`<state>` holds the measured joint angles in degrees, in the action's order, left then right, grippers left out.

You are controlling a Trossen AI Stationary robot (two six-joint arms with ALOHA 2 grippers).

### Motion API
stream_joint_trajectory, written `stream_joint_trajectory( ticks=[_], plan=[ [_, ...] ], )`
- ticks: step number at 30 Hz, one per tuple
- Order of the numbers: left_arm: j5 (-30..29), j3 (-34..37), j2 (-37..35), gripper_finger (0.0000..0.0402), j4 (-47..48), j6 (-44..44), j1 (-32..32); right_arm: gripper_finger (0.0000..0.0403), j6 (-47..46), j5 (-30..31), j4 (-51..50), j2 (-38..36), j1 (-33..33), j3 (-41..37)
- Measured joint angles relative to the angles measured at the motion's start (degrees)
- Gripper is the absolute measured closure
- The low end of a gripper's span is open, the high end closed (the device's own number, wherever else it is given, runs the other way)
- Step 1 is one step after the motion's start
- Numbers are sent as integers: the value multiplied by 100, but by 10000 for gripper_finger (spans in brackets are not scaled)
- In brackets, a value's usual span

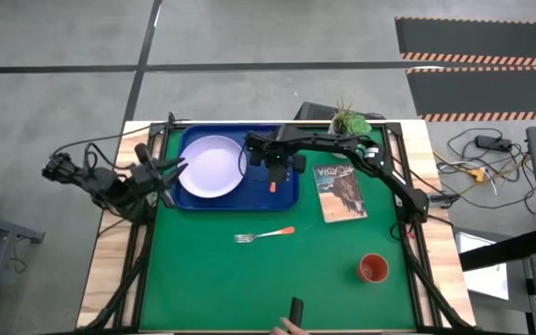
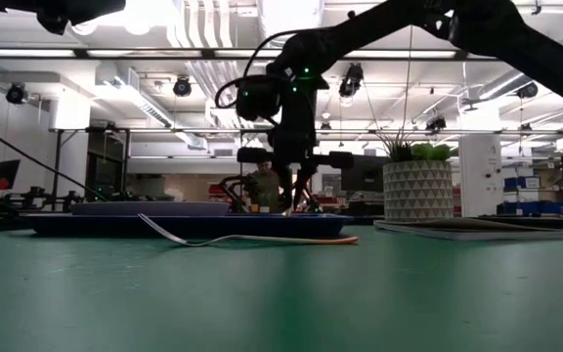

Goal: Pick and place plate/cup/fork/spoon on tray
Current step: Put the orange spoon on the blue serving tray to the right of the white plate

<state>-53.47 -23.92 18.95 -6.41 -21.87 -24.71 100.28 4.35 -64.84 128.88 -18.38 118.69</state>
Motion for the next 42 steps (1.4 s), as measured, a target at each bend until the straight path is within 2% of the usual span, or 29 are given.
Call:
stream_joint_trajectory(
  ticks=[8,11,24,31,42],
  plan=[
    [0,0,-197,346,-9,-448,-2,394,790,191,-86,68,187,-101],
    [0,0,-271,346,-15,-583,0,394,1078,437,-20,68,234,-143],
    [0,2,-386,346,-13,-590,-2,392,757,469,93,70,251,-454],
    [0,4,-387,346,-15,-577,-1,363,-75,473,373,69,251,-585],
    [0,4,-384,346,-14,-598,-2,287,-130,475,530,68,262,-536]
  ],
)
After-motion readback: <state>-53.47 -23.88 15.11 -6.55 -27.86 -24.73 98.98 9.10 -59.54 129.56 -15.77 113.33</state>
